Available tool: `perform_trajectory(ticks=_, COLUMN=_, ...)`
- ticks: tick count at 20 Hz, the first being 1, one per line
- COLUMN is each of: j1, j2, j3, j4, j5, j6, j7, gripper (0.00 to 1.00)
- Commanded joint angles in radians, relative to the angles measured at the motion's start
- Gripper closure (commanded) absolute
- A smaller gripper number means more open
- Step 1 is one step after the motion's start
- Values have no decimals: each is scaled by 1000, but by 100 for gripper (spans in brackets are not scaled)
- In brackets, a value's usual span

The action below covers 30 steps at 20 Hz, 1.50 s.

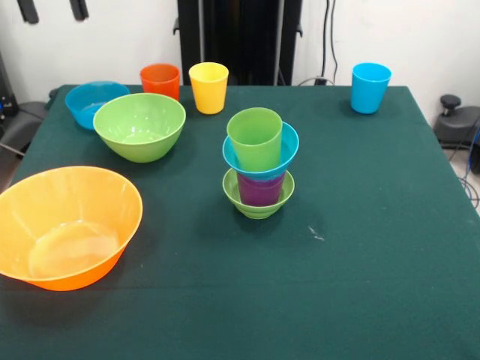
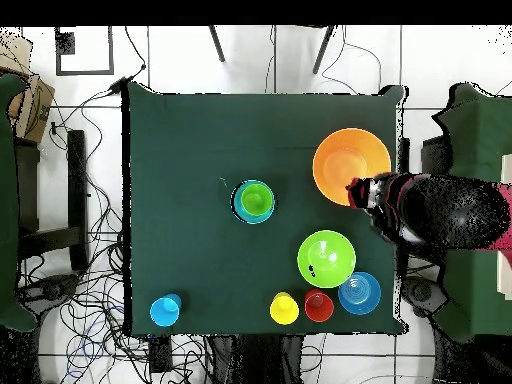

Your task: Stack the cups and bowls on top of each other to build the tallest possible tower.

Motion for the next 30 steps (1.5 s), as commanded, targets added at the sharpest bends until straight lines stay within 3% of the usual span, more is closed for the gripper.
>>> perform_trajectory(ticks=1, j1=26, j2=97, j3=44, j4=208, j5=-163, j6=-159, j7=-258, gripper=0)
perform_trajectory(ticks=13, j1=78, j2=140, j3=-7, j4=224, j5=-275, j6=-288, j7=-135, gripper=0)
perform_trajectory(ticks=21, j1=70, j2=197, j3=-23, j4=172, j5=-313, j6=-261, j7=-200, gripper=0)
perform_trajectory(ticks=27, j1=100, j2=253, j3=-54, j4=166, j5=-379, j6=-318, j7=-142, gripper=0)
perform_trajectory(ticks=30, j1=97, j2=265, j3=-54, j4=166, j5=-383, j6=-299, j7=-151, gripper=0)
